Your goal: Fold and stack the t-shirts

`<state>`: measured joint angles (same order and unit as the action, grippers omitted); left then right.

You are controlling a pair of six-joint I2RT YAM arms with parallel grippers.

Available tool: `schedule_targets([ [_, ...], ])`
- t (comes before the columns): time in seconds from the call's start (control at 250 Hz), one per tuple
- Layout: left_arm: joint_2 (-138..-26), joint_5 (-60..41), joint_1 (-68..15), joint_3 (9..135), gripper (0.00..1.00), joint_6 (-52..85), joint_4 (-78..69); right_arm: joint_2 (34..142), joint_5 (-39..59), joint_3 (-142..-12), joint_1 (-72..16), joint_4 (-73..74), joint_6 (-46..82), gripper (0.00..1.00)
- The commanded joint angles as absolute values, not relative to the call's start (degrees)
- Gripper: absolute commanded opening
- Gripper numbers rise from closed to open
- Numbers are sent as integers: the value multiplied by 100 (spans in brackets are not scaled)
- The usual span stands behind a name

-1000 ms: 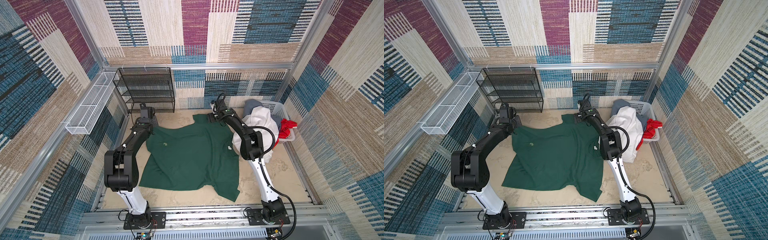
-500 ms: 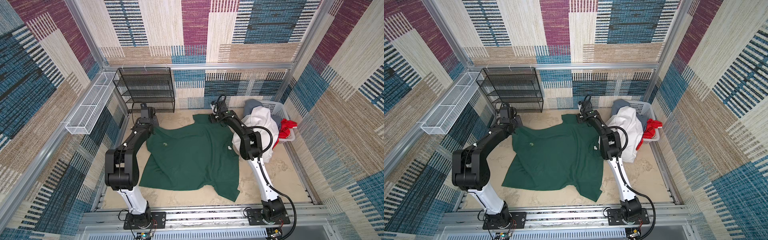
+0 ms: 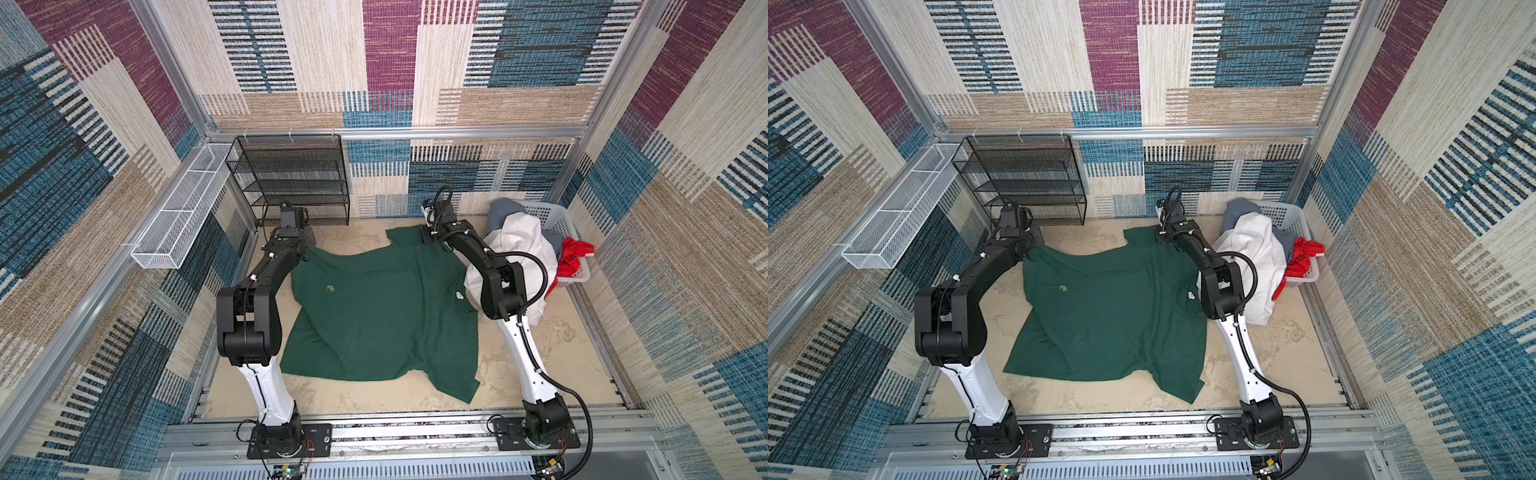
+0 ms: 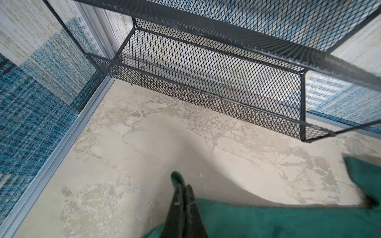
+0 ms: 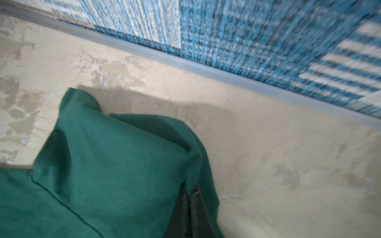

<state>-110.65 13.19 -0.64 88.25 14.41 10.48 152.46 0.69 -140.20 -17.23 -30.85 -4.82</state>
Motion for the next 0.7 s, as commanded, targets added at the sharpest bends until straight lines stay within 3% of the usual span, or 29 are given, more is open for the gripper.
schedule_targets([
  [0.0, -11311, 1427, -48, 9309, 0, 1372, 1442, 14771, -461, -13768, -1705, -2609, -637, 0],
  [0.32, -11812, 1438, -27, 10004, 0, 1141, 1736, 13371, -589, -11640, -1696, -1218, -769, 0],
  [0.696, -11583, 1381, -35, 9448, 0, 1211, 1582, 11963, -128, -9199, -1696, 355, -750, 0],
])
